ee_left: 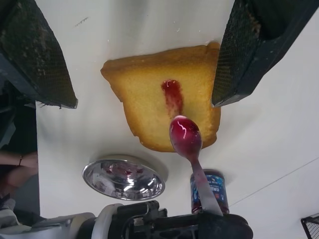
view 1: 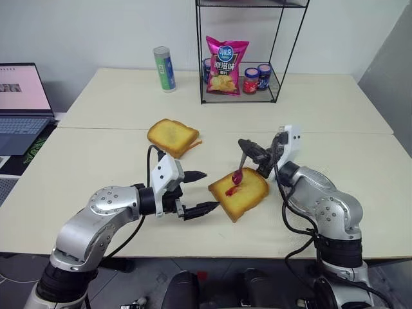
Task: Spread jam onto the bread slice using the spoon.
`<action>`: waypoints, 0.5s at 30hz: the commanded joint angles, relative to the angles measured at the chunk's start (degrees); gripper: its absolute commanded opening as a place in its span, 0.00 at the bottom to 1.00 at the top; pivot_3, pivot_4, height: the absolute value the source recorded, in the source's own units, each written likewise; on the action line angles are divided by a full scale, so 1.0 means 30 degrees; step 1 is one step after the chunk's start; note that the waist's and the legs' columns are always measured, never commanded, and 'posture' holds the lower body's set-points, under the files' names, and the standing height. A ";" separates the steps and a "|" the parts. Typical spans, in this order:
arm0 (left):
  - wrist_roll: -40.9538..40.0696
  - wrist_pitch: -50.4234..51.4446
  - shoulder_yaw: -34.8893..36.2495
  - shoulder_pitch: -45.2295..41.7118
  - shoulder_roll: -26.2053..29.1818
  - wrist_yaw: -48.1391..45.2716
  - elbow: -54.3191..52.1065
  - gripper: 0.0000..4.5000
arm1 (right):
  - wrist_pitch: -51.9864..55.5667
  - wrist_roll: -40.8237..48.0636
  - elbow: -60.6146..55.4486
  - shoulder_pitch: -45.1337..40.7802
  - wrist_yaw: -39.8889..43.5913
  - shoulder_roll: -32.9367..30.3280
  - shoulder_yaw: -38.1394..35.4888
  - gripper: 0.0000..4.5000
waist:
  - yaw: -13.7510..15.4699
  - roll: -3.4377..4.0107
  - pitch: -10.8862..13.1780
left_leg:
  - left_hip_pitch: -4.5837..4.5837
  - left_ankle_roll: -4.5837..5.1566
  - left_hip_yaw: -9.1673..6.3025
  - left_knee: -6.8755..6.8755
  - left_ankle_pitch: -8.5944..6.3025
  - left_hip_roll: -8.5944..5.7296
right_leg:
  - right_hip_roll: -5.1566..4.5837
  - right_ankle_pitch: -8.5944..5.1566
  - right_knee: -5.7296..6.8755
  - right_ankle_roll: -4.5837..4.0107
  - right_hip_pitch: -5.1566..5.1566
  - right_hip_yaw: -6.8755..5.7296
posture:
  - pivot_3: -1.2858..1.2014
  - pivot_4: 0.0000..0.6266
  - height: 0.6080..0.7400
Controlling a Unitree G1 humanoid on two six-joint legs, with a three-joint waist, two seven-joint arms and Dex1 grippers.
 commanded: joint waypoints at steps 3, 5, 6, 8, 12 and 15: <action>-0.0220 0.0017 0.0279 0.0028 0.0251 0.0106 -0.0753 1.00 | 0.0381 0.0905 0.0922 0.1321 -0.1038 0.1816 -0.0099 0.00 | -0.0014 -0.0014 -0.0009 | 0.0002 -0.0001 -0.0012 -0.0006 0.0000 0.0015 | 0.0000 -0.0004 -0.0001 0.0004 0.0000 -0.0007 | 0.52 0.24 1.00; -0.0256 0.0055 0.0307 0.0066 0.0263 0.0141 -0.0824 1.00 | -0.0117 0.0637 0.1826 0.1108 -0.1539 0.2088 -0.0500 0.00 | -0.0020 -0.0007 -0.0004 | 0.0001 0.0000 -0.0008 -0.0004 0.0000 0.0011 | 0.0000 -0.0007 0.0000 0.0008 -0.0004 -0.0006 | 0.52 0.24 1.00; -0.0264 0.0057 0.0319 0.0090 0.0274 0.0141 -0.0846 1.00 | -0.0331 0.0537 0.2152 0.1014 -0.1804 0.2186 -0.0654 0.00 | -0.0033 -0.0007 -0.0005 | 0.0001 0.0000 -0.0002 -0.0002 0.0000 0.0004 | 0.0000 -0.0009 0.0002 0.0010 -0.0004 -0.0002 | 0.52 0.24 1.00; -0.0260 0.0050 0.0322 0.0090 0.0275 0.0158 -0.0858 1.00 | -0.0818 0.0095 0.2863 0.0704 -0.1916 0.1952 -0.0758 0.00 | -0.0036 -0.0009 -0.0006 | 0.0002 0.0000 -0.0001 0.0006 0.0000 -0.0002 | 0.0001 -0.0038 0.0002 0.0066 0.0001 0.0001 | 0.52 0.24 1.00; -0.0268 0.0060 0.0308 -0.0005 0.0259 0.0170 -0.0823 1.00 | -0.1334 -0.0264 0.3402 0.0178 -0.1938 0.1335 -0.1076 0.00 | 0.0003 -0.0009 -0.0006 | 0.0003 0.0001 -0.0006 0.0011 0.0001 -0.0011 | 0.0000 -0.0031 0.0000 0.0073 0.0007 -0.0003 | 0.52 0.24 1.00; -0.0228 -0.0007 0.0261 -0.0040 0.0247 0.0121 -0.0744 1.00 | -0.1461 -0.0420 0.3348 0.0151 -0.1785 0.0711 -0.1118 0.00 | 0.0004 -0.0010 -0.0007 | 0.0003 0.0001 -0.0004 0.0005 0.0001 -0.0011 | 0.0000 -0.0032 -0.0004 0.0073 0.0008 0.0000 | 0.52 0.24 1.00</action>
